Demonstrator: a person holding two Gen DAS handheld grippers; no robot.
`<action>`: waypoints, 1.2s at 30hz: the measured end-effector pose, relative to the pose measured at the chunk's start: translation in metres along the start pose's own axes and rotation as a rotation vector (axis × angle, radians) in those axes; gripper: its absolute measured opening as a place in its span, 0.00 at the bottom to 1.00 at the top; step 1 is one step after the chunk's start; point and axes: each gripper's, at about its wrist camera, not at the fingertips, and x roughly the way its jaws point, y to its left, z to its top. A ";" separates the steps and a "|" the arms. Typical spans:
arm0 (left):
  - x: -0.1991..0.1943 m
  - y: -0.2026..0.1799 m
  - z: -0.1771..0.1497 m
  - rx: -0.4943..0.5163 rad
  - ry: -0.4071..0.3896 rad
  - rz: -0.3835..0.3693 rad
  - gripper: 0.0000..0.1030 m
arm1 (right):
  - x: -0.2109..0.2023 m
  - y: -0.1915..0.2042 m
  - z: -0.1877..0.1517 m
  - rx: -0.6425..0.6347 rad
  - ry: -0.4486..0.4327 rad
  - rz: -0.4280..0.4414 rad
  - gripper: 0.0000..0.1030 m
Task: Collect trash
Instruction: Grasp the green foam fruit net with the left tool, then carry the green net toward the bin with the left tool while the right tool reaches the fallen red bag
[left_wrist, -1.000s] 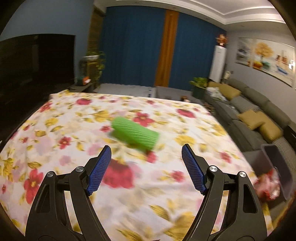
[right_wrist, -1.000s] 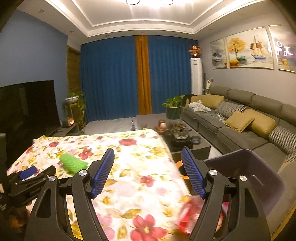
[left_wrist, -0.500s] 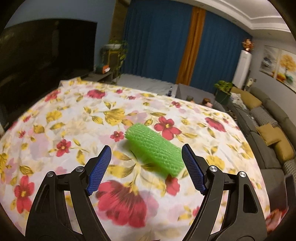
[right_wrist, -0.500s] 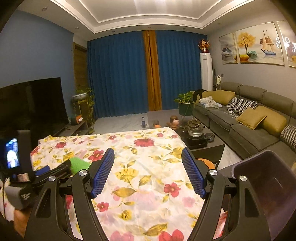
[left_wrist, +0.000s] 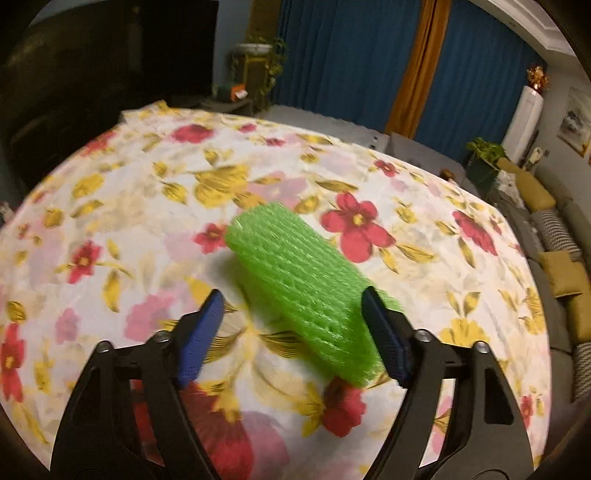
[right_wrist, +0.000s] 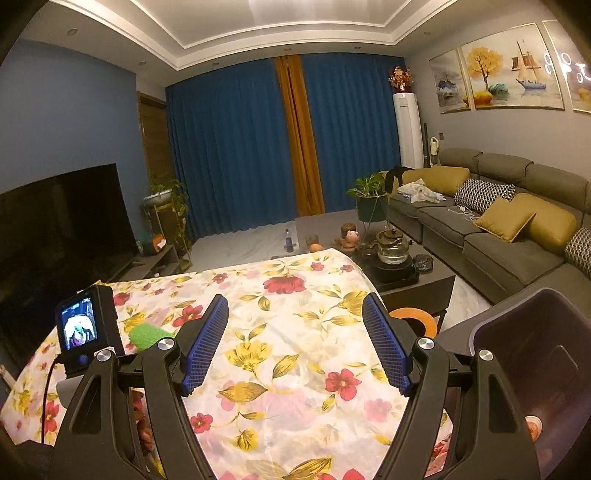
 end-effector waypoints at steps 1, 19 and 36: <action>0.004 0.001 0.000 -0.006 0.021 0.002 0.58 | -0.001 0.000 0.000 0.001 0.001 0.003 0.71; -0.017 0.000 -0.010 0.027 -0.040 -0.128 0.10 | -0.004 0.001 0.001 -0.010 0.001 0.015 0.71; -0.138 -0.007 -0.051 0.167 -0.178 -0.254 0.10 | -0.041 0.004 -0.012 -0.093 0.015 -0.002 0.71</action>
